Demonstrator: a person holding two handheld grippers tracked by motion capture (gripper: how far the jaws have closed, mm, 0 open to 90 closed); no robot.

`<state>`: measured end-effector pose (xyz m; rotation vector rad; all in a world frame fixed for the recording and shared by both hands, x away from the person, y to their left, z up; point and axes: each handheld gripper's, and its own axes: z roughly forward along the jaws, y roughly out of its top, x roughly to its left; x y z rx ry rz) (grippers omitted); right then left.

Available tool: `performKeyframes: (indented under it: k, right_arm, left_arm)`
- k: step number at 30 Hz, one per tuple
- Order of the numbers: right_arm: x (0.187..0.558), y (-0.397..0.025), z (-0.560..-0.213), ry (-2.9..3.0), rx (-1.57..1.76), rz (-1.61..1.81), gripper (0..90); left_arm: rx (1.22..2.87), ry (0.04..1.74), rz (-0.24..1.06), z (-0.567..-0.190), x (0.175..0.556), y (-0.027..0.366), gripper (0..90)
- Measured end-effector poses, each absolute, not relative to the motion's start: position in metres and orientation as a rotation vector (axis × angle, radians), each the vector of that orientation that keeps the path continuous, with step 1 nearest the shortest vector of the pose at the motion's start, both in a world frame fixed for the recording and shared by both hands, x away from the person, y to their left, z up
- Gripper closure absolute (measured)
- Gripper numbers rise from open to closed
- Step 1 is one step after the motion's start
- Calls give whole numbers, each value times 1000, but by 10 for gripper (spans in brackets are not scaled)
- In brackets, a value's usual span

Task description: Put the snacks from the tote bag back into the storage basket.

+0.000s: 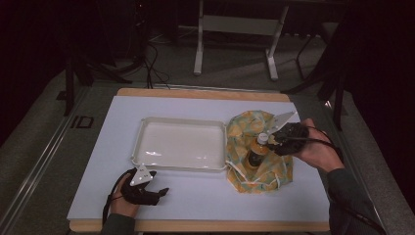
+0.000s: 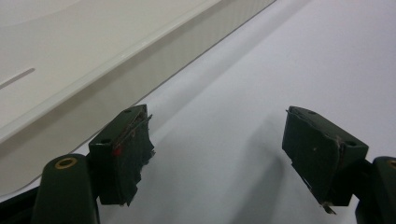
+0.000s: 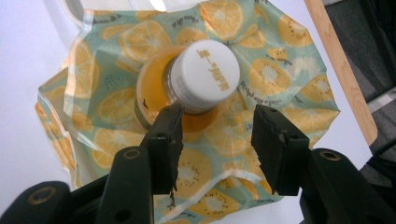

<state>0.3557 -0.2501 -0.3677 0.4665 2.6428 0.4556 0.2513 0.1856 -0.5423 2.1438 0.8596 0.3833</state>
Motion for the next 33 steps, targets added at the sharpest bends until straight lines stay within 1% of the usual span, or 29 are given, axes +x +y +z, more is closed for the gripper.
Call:
performKeyframes:
  k: [17,33]
  right_arm:
    - [360,-237,-369,2652,448,426,528]
    - [372,-231,-367,2708,469,421,528]
  left_arm:
    - [2147,860,380,-542,251,185,237]
    - [2159,854,380,-542,252,185,237]
